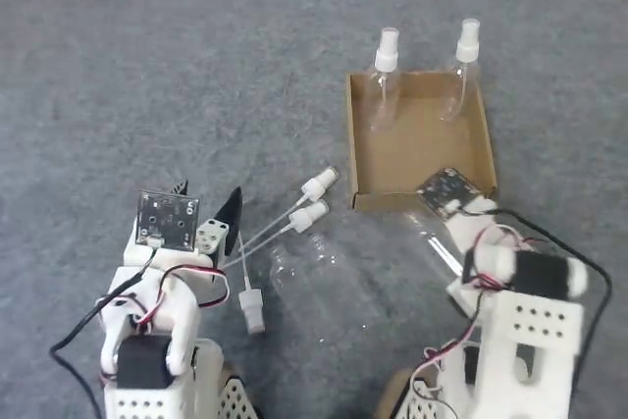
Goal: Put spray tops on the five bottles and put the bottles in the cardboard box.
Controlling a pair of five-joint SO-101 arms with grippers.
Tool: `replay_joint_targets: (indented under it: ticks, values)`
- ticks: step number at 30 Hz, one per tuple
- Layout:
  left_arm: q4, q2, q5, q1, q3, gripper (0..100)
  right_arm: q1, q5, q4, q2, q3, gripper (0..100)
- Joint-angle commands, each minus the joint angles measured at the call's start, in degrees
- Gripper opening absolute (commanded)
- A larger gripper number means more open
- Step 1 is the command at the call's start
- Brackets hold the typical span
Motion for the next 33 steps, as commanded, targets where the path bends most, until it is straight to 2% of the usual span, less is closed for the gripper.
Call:
replay_joint_targets:
  ticks: [1,5,10,15,18,26,33]
  values:
    - [0.0,2.0,-0.4,0.4,-3.6,22,6.5,4.6,0.5,-1.6,-3.8,1.2]
    - [-0.1,12.5,-2.1,0.7,-8.9,22,13.6,7.6,-0.7,-1.5,-5.2,1.1]
    - [0.3,31.1,-6.2,6.2,-20.1,22,21.1,7.7,-4.7,1.6,-8.0,1.0]
    - [0.4,54.2,-6.3,10.5,-32.5,22,26.8,7.5,-9.4,17.0,-15.2,0.9]
    - [0.4,67.5,-9.3,13.5,-39.6,22,29.8,6.2,-14.8,28.3,-20.0,0.9]
    - [0.0,98.0,-12.4,15.9,-58.6,22,34.0,6.2,-26.3,52.0,-30.0,0.9]
    - [0.4,115.7,-14.2,19.2,-72.0,22,33.9,6.4,-32.5,60.9,-32.2,1.3]
